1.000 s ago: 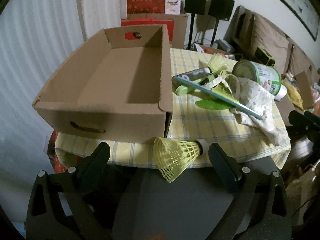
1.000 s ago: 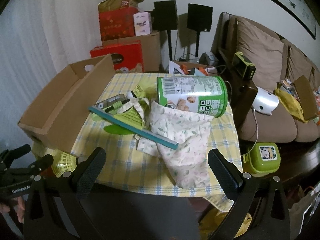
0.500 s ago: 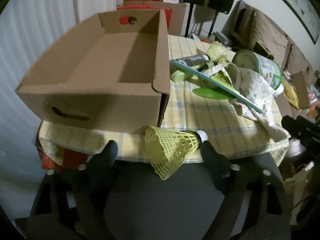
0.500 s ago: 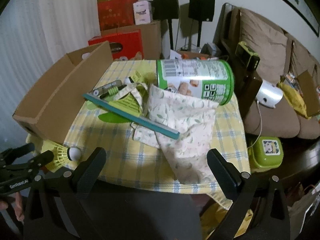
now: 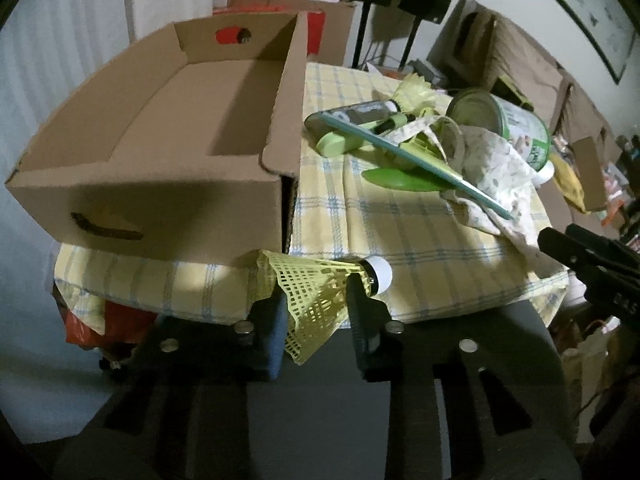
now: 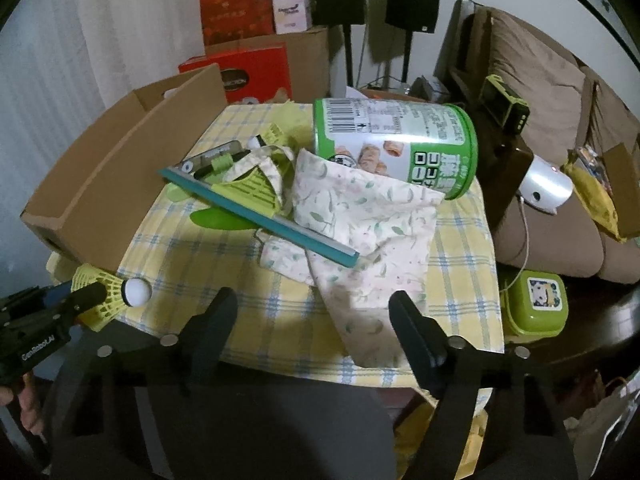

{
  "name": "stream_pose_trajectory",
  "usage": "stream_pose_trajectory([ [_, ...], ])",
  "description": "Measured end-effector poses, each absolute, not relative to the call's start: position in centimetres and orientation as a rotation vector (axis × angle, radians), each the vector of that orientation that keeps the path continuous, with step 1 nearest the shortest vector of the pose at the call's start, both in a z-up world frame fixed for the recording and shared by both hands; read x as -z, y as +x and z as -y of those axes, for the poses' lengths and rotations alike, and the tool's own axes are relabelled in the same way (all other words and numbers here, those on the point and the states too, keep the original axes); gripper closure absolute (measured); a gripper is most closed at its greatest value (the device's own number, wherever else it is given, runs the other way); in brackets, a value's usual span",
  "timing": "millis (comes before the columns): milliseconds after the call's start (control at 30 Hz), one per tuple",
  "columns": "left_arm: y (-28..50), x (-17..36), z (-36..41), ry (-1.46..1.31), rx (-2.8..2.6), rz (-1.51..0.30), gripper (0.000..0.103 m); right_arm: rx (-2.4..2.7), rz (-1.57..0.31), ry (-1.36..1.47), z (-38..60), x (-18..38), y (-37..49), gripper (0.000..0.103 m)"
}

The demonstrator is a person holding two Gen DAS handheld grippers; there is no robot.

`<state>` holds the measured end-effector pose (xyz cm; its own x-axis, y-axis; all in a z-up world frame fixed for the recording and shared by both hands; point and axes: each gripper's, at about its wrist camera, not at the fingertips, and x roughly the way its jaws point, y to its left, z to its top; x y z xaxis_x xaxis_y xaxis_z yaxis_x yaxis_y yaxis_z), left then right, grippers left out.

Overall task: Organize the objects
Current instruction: 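Lift the shuttlecock with the left gripper while the right gripper grasps another yellow shuttlecock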

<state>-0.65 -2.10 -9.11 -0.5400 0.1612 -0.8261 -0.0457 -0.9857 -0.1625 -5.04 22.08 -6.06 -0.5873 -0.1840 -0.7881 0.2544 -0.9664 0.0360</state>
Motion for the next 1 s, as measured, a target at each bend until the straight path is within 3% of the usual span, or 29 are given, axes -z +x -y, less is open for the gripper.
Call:
stream_pose_trajectory([
  [233,0.2,7.6,1.6,-1.355,-2.638,0.181,0.102,2.578,-0.093,1.245,-21.7,5.1,-5.9,0.027],
  [1000,-0.4,-1.2,3.8,-1.105,-2.683,0.268,0.102,2.455,0.015,1.178,-15.8,-1.6,-15.8,0.03],
])
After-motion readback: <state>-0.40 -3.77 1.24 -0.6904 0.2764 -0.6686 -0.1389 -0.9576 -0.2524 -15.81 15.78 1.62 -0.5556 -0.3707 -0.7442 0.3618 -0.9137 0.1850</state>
